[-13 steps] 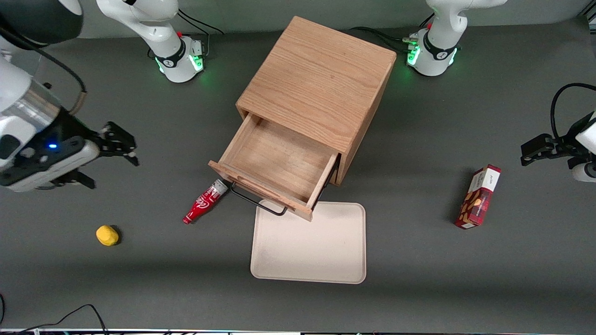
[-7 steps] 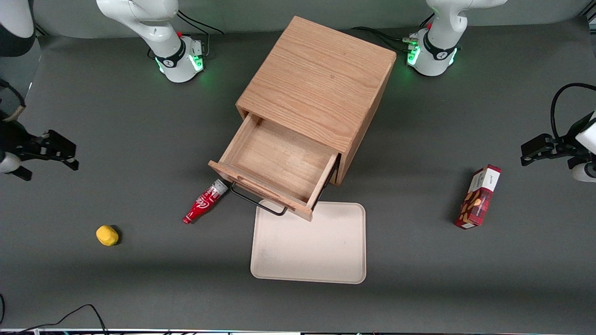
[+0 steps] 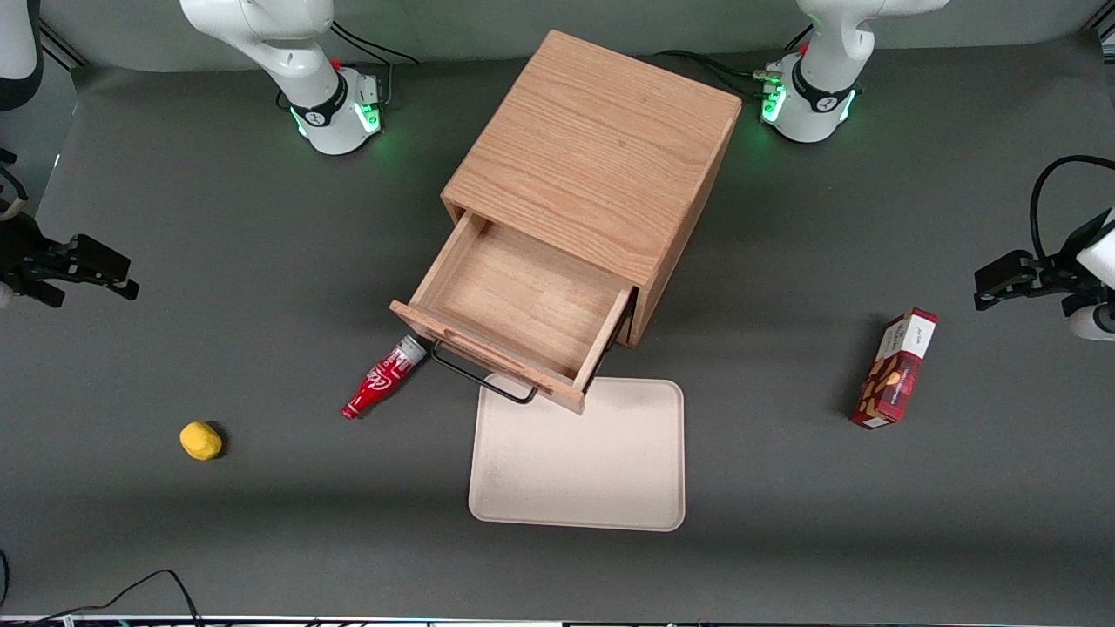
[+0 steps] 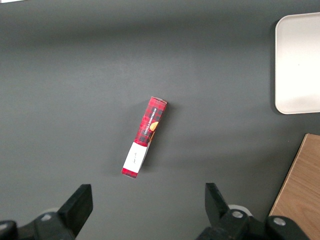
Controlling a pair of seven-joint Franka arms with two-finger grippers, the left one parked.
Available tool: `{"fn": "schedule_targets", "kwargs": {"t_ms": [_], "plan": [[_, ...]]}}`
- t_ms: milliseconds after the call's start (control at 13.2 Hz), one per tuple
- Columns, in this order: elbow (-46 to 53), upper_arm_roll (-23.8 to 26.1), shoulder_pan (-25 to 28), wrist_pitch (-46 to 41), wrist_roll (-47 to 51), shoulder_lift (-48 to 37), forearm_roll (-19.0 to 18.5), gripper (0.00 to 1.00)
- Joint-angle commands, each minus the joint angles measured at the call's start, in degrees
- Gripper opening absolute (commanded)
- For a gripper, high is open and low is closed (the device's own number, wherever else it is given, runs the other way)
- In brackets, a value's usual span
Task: Open upper drawer
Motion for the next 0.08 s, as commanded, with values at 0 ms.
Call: {"fn": "schedule_targets", "kwargs": {"t_ms": [0], "plan": [[0.60,-0.61,1.92,-1.17,2.20,-0.83,0.20,1.00]]}}
